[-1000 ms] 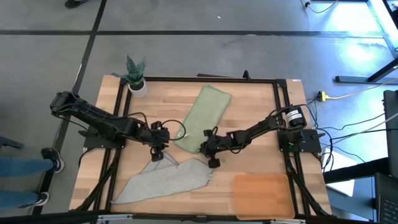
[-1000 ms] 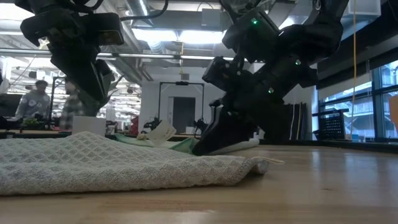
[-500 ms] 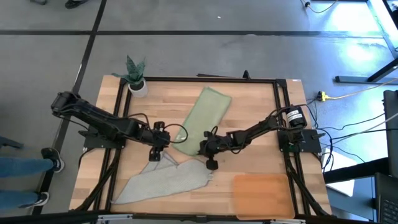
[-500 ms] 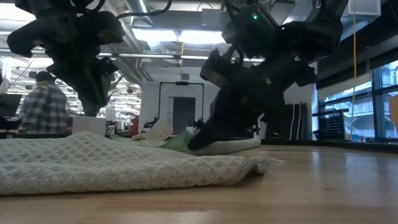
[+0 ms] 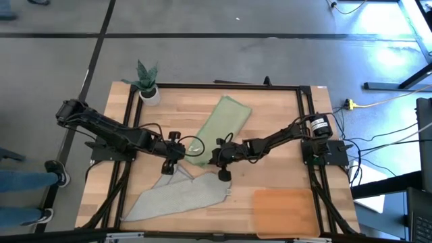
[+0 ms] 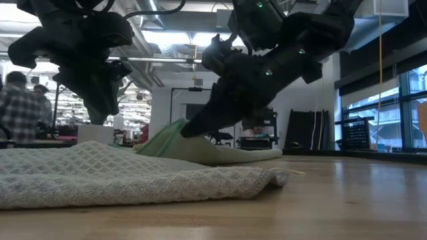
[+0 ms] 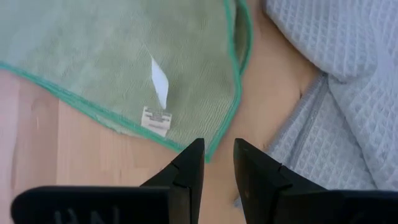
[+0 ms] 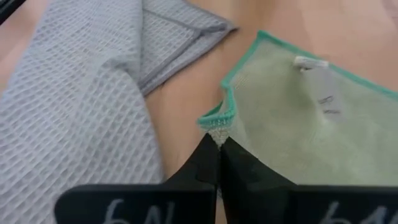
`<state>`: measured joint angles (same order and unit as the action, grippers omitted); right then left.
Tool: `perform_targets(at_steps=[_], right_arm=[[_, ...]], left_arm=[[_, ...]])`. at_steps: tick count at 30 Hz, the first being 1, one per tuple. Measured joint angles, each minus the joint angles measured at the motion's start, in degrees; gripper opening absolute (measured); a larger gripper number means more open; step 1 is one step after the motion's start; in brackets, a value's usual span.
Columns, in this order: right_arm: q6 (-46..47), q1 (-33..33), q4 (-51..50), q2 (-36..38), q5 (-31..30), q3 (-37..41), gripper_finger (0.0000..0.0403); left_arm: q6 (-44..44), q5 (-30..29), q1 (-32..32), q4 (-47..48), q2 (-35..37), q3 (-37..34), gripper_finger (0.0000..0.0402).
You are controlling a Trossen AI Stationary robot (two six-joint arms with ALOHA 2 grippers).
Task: Roll microfiber towels into tight, uniform cylinder then place into a basket
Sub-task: Roll the green microfiber towel
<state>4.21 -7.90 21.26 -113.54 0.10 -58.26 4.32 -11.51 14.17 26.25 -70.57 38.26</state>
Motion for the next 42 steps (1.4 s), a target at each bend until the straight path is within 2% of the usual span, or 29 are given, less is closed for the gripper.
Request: perform_targets(at_steps=[20, 29, 42], right_arm=[[0.00, 1.75, -0.16, 0.07, 0.01, -0.15, 0.0002], [-0.17, 1.75, -0.16, 0.07, 0.01, -0.15, 0.0002], [-0.08, 1.75, -0.15, 0.07, 0.00, -0.15, 0.0002]], left_arm=[[-1.02, 1.10, -0.02, -0.19, 0.02, -0.02, 0.0090], [0.00, 1.98, 0.00, -0.19, 0.02, -0.07, 0.0071], [0.04, 1.98, 0.00, -0.74, -0.88, -0.07, 0.0105]])
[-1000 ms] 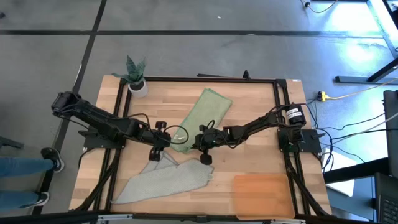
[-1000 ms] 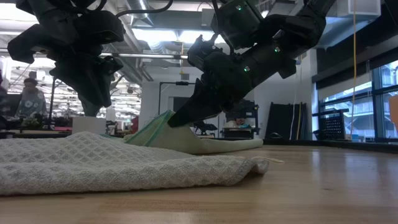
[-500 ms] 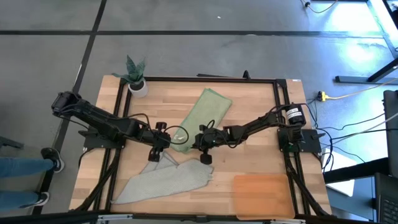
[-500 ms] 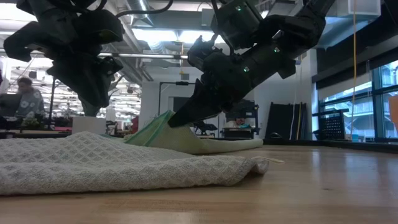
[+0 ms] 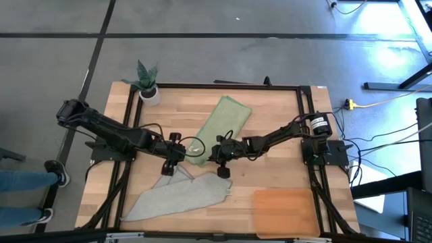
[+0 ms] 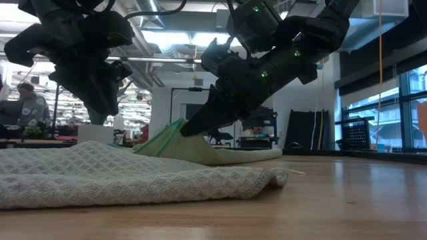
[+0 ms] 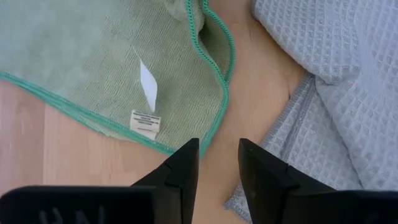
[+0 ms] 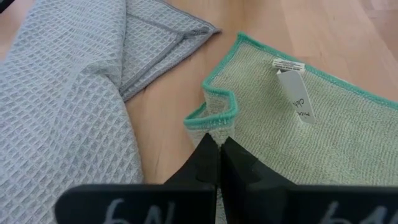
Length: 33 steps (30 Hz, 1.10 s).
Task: Roll microfiber towels into tight, uniform cylinder then place into a basket
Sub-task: Roll the green microfiber towel
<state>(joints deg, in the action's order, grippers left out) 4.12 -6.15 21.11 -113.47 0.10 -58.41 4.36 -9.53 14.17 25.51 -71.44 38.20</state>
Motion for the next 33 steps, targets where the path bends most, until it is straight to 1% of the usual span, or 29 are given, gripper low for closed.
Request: perform_targets(at_steps=[5, 9, 14, 17, 25, 30, 33], right_arm=[[4.86, 0.00, 0.33, 0.00, 0.94, 0.00, 0.0002], [6.57, 0.00, 0.41, -0.01, 1.53, 0.00, 0.0002], [9.59, 0.37, 1.78, 0.00, 1.53, 0.00, 0.0002], [11.90, 0.86, 2.71, 0.67, 1.51, 0.00, 0.0002], [14.13, 2.23, 2.76, 1.73, 1.74, -0.02, 0.0002], [13.64, 2.35, 2.91, 1.73, 1.95, -0.02, 0.0002], [13.64, 2.45, 3.10, 1.73, 2.12, -0.02, 0.0002]], left_arm=[[-0.26, -0.02, 0.00, -3.28, -3.75, 0.00, 0.0103], [-3.25, 0.01, 0.00, -7.20, -6.63, 0.00, 0.0103], [-4.94, 0.12, 0.00, -8.50, -8.45, 0.00, 0.0105], [-4.94, 0.17, -0.17, -8.43, -9.01, 0.00, 0.0103], [-4.60, 0.16, -0.17, -10.69, -9.24, 0.00, 0.0105], [-0.79, -3.18, -0.29, -11.29, -10.17, 0.00, 0.0103], [-0.25, -2.60, -0.28, -11.88, -11.99, -0.32, 0.0103]])
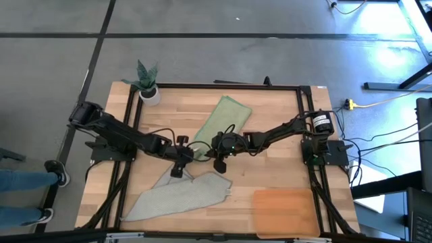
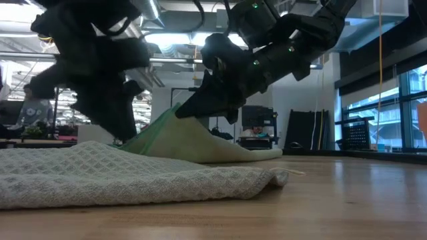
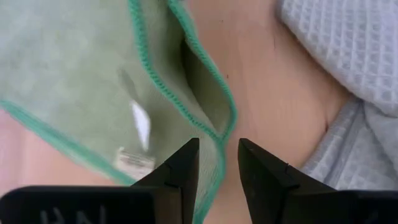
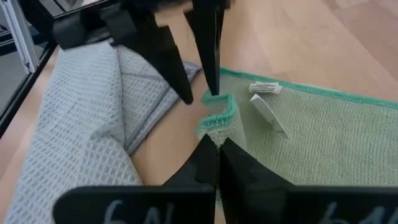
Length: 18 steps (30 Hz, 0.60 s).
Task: Roll microfiber towels into tight, uniform cylinder then place into a basket
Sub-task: Roll the green microfiber towel
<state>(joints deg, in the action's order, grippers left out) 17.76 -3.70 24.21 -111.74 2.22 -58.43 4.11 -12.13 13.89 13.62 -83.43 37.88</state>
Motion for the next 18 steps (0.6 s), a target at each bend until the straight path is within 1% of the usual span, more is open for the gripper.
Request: perform_targets(at_steps=[4, 7, 11, 18], right_arm=[[-0.04, 0.07, 0.12, 0.00, 0.00, 0.00, 0.0002], [-0.06, 0.07, 0.17, 0.00, 0.00, 0.00, 0.0002], [-0.13, 0.07, 0.20, 0.00, 0.00, 0.00, 0.0003], [-0.13, 0.07, 0.17, 0.00, 0.00, 0.00, 0.0003]], left_arm=[[-0.57, 0.49, 0.00, -0.16, -3.10, -0.41, 0.0105], [-2.61, 0.64, 0.00, -3.57, -4.39, -0.41, 0.0103], [-2.72, -0.69, -0.18, -6.40, -5.91, -0.37, 0.0104], [-2.73, -0.62, -0.79, -4.67, -9.52, 0.04, 0.0105]])
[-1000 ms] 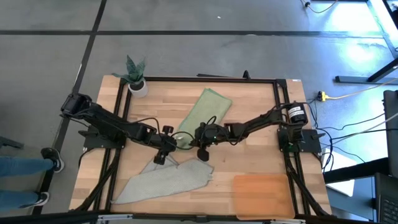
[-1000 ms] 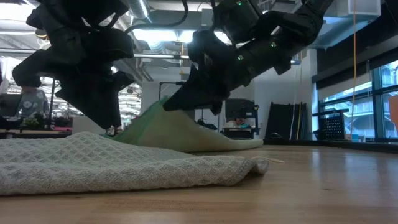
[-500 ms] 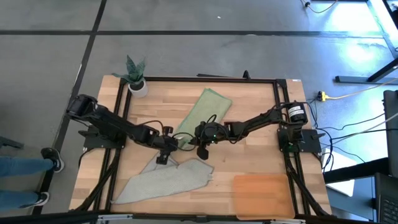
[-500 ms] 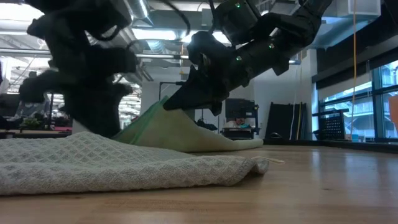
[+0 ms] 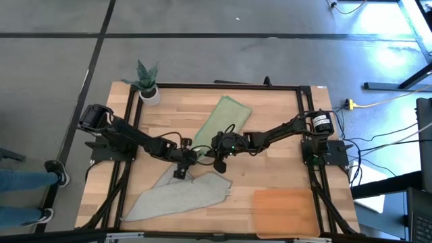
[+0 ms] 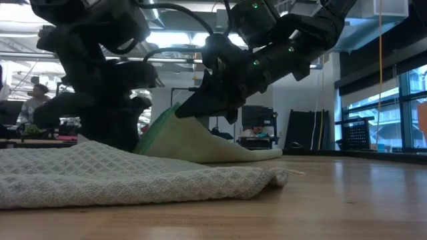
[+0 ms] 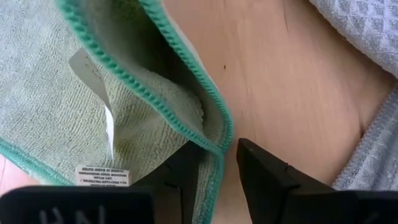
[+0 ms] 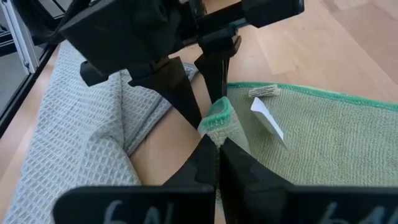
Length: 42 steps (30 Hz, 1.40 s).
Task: Roll microfiber towels into tight, uniform cylinder then place into a basket
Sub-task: Roll the green microfiber towel
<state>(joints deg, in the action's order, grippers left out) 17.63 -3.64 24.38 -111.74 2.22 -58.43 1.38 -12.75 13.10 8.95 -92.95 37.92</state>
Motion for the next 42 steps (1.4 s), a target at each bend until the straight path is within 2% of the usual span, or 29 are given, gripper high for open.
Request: perform_targets(at_steps=[5, 10, 12, 14, 20, 26, 33, 37, 42], right_arm=[[0.07, 0.00, -0.10, 0.00, 0.62, 0.00, 0.0003], [0.26, 0.00, -0.37, 0.00, 3.51, 0.00, 0.0003], [0.41, 0.00, -0.59, 0.00, 4.58, 0.02, 0.0003], [1.60, 0.00, -1.61, 0.24, 5.59, 0.02, 0.0003], [4.61, 0.02, -10.34, 2.63, 5.79, 0.00, 0.0003], [6.83, -0.03, -14.34, 4.88, 5.97, -0.01, 0.0003], [9.02, -0.57, -15.21, 5.62, 6.07, 0.00, 0.0003], [9.14, -0.59, -15.78, 5.62, 5.24, 0.02, 0.0003], [9.11, -0.55, -15.74, 5.62, 4.35, 0.04, 0.0003]], left_arm=[[-0.03, -0.22, 0.02, -0.15, -0.30, -0.01, 0.0090], [-0.03, 0.62, -0.03, 0.36, 1.09, -0.27, 0.0021], [0.77, 0.10, -0.25, 1.37, 2.29, -0.36, 0.0008], [2.35, 0.64, -0.78, 2.98, 4.04, -0.57, 0.0007], [4.05, 7.58, -3.53, 6.91, 9.31, -0.43, 0.0001], [4.06, 13.81, -5.61, 9.17, 11.18, 0.01, 0.0000], [-0.15, 14.33, -8.73, 16.45, 11.24, 5.27, 0.0000], [-0.66, 17.12, -9.86, 16.55, 11.24, 5.87, 0.0000], [-0.46, 14.00, -9.39, 15.04, 11.24, 5.87, 0.0005]])
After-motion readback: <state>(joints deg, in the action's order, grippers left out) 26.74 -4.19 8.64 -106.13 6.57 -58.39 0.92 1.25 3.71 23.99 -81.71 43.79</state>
